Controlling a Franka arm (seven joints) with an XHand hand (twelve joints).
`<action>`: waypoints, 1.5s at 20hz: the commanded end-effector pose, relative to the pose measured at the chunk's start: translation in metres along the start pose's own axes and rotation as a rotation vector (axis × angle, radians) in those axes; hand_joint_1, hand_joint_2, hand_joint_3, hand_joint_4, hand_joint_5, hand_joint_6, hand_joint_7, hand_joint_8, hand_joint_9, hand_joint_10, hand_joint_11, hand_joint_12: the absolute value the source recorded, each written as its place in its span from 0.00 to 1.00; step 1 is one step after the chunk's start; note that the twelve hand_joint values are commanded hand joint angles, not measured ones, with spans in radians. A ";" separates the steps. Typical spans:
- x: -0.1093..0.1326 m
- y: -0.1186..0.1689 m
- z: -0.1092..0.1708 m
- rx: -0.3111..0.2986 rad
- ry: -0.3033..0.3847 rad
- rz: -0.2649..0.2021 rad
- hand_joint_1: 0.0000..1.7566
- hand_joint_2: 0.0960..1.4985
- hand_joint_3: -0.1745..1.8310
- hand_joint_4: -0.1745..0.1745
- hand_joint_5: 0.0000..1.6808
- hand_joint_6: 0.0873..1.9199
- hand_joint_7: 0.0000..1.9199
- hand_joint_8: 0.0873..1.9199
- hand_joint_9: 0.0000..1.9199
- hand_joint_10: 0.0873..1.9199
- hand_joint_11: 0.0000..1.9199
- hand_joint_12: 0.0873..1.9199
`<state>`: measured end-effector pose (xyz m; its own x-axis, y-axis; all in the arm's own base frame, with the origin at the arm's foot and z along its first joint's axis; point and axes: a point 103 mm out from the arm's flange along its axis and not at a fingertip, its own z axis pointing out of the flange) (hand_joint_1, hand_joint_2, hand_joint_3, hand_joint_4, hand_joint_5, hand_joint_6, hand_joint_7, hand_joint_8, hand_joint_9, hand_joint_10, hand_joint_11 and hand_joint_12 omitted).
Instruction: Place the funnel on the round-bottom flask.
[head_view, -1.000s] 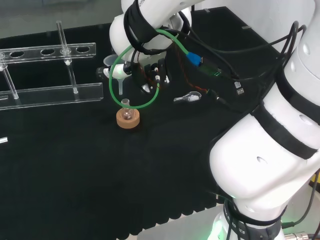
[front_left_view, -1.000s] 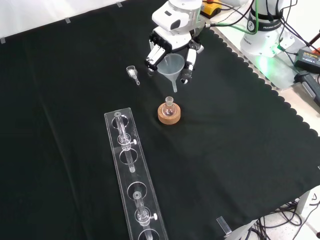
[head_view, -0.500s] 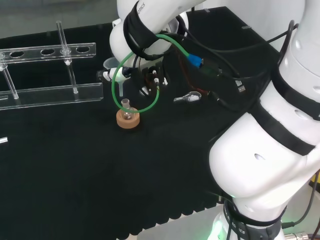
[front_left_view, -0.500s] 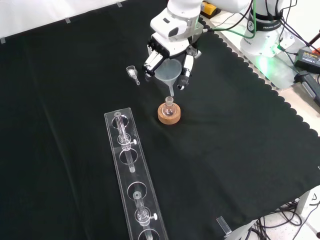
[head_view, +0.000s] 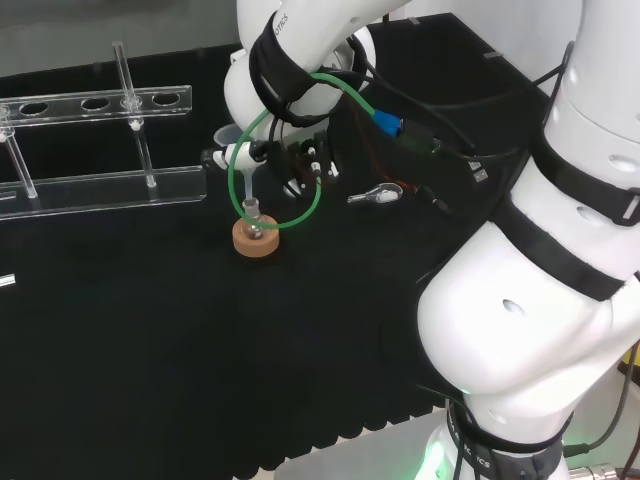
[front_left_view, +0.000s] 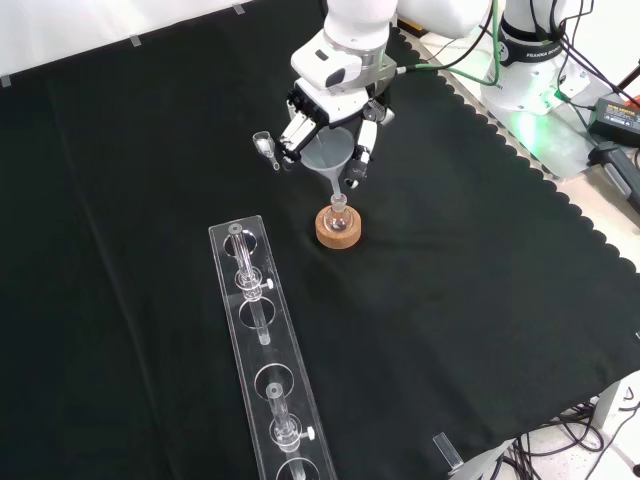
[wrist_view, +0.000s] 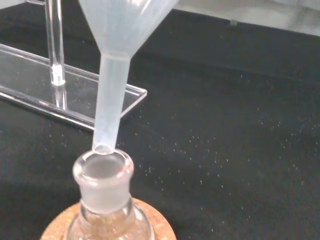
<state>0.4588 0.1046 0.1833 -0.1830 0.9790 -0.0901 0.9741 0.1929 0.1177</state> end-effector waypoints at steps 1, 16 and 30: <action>-0.025 -0.001 0.015 0.017 0.018 0.024 0.63 0.68 0.12 0.45 0.62 0.46 0.71 0.69 0.98 0.59 1.00 0.71; -0.005 0.001 -0.010 -0.035 -0.004 -0.039 0.63 0.68 0.11 0.46 0.62 0.46 0.71 0.69 0.98 0.59 1.00 0.71; 0.005 0.002 0.001 -0.008 0.009 -0.041 0.62 0.69 0.11 0.47 0.62 0.46 0.71 0.69 0.98 0.59 1.00 0.71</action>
<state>0.4585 0.1073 0.1908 -0.2272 0.9688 -0.0994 0.9615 0.2393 0.1352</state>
